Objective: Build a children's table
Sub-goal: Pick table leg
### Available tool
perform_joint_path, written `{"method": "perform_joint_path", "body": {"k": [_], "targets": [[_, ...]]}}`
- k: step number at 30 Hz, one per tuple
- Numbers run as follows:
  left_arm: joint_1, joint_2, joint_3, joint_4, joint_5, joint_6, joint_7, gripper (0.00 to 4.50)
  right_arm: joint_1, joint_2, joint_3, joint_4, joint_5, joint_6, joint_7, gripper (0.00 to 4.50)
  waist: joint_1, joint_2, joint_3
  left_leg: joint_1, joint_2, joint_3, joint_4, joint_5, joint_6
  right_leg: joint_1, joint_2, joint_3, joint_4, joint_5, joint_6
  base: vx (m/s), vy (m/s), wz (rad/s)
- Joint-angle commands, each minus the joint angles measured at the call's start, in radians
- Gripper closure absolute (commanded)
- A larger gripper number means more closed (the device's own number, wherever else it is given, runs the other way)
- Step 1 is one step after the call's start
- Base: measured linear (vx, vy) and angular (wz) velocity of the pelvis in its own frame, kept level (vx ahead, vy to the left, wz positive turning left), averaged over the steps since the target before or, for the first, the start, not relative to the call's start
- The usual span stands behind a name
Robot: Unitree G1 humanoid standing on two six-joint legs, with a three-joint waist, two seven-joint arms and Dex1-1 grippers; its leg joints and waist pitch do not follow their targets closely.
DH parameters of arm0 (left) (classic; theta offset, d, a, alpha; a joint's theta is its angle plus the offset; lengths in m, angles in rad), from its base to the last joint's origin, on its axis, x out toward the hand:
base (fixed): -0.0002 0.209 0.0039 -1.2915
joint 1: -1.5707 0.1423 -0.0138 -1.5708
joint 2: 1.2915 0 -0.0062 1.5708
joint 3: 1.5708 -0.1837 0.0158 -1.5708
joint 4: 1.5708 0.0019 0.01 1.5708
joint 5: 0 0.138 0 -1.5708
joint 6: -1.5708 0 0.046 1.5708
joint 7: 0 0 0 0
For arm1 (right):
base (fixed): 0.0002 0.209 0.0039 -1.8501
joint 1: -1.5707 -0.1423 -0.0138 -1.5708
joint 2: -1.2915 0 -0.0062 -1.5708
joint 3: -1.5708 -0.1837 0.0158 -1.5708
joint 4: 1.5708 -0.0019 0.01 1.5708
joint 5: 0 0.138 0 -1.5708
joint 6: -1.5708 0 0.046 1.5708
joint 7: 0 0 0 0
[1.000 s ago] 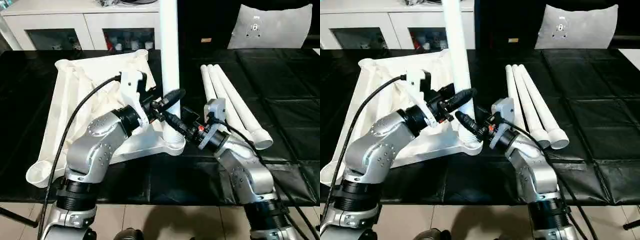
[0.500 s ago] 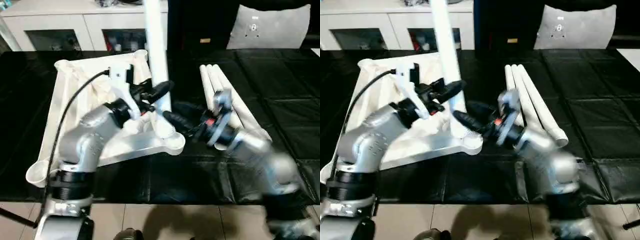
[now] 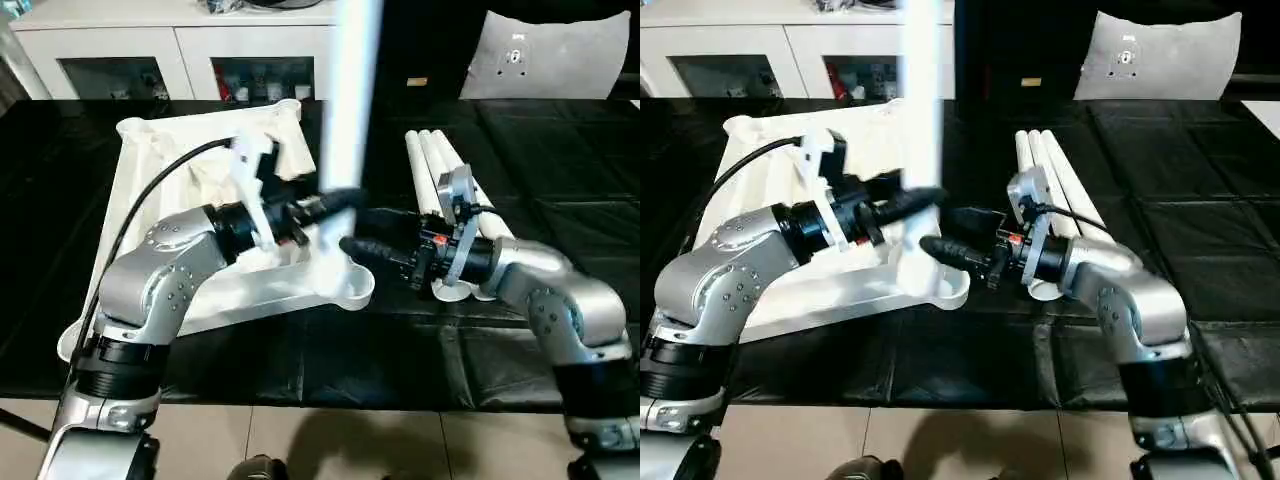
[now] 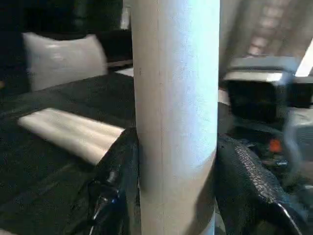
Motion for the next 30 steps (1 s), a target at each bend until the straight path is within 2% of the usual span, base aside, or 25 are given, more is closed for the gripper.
{"method": "perform_joint_path", "body": {"k": [1, 8, 9, 11, 14, 22, 23, 28, 30], "targets": [[-0.018, 0.009, -0.011, -0.017, 0.004, -0.016, -0.026, 2.60, -0.021, -0.010, 0.023, 0.001, 0.008, 0.019, 0.034, 0.47, 0.001, -0.018, -0.076, 0.031, 0.057, -0.017, -0.056, -0.065, 0.079, 0.041, -0.067, 0.025, -0.062, 0.039, -0.276, 0.000, 0.000, 0.00], [-0.022, 0.009, -0.027, -0.023, 0.007, -0.025, -0.052, 2.60, -0.034, -0.009, 0.039, 0.022, 0.001, 0.018, 0.052, 0.47, 0.001, -0.018, -0.076, 0.032, 0.057, -0.017, -0.056, -0.067, 0.078, 0.040, -0.067, 0.024, -0.061, 0.034, -0.281, 0.000, 0.000, 0.00], [-0.020, 0.008, -0.031, -0.030, 0.005, -0.027, -0.059, 2.60, -0.038, -0.003, 0.040, 0.027, 0.002, 0.023, 0.059, 0.83, 0.001, -0.018, -0.078, 0.033, 0.057, -0.017, -0.055, -0.064, 0.078, 0.041, -0.068, 0.024, -0.061, 0.035, -0.283, 0.000, 0.000, 0.00], [-0.020, 0.008, -0.032, -0.032, 0.005, -0.028, -0.061, 2.60, -0.040, -0.001, 0.040, 0.029, 0.002, 0.025, 0.061, 0.83, 0.002, -0.018, -0.077, 0.032, 0.057, -0.017, -0.055, -0.059, 0.079, 0.041, -0.067, 0.024, -0.060, 0.042, -0.283, 0.000, 0.000, 0.00], [-0.020, 0.008, -0.034, -0.032, 0.006, -0.029, -0.067, 2.60, -0.039, 0.003, 0.043, 0.028, 0.004, 0.031, 0.062, 1.21, 0.002, -0.018, -0.078, 0.032, 0.057, -0.017, -0.054, -0.056, 0.082, 0.042, -0.067, 0.024, -0.059, 0.050, -0.283, 0.000, 0.000, 0.00], [-0.024, -0.004, -0.026, -0.027, -0.003, -0.031, -0.065, 2.60, -0.034, 0.007, 0.059, 0.038, -0.003, 0.025, 0.070, 1.82, 0.003, -0.018, -0.077, 0.032, 0.057, -0.016, -0.054, -0.062, 0.081, 0.041, -0.067, 0.024, -0.060, 0.041, -0.286, 0.000, 0.000, 0.00], [-0.024, -0.005, -0.025, -0.026, -0.004, -0.031, -0.065, 2.60, -0.033, 0.007, 0.061, 0.037, -0.005, 0.025, 0.071, 2.07, 0.003, -0.018, -0.077, 0.032, 0.057, -0.017, -0.054, -0.063, 0.080, 0.041, -0.067, 0.024, -0.060, 0.040, -0.285, 0.000, 0.000, 0.00], [-0.026, -0.010, -0.027, -0.021, -0.002, -0.033, -0.064, 2.60, -0.028, 0.006, 0.078, 0.036, -0.026, 0.013, 0.072, 2.14, 0.003, -0.016, -0.076, 0.032, 0.058, -0.018, -0.055, -0.062, 0.079, 0.040, -0.067, 0.024, -0.059, 0.040, -0.283, 0.000, 0.000, 0.00], [-0.024, -0.012, -0.026, -0.024, -0.002, -0.032, -0.064, 2.60, -0.026, 0.001, 0.084, 0.032, -0.025, 0.025, 0.074, 1.98, 0.002, -0.016, -0.076, 0.033, 0.057, -0.017, -0.055, -0.066, 0.078, 0.041, -0.066, 0.024, -0.060, 0.040, -0.284, 0.000, 0.000, 0.00]]}}
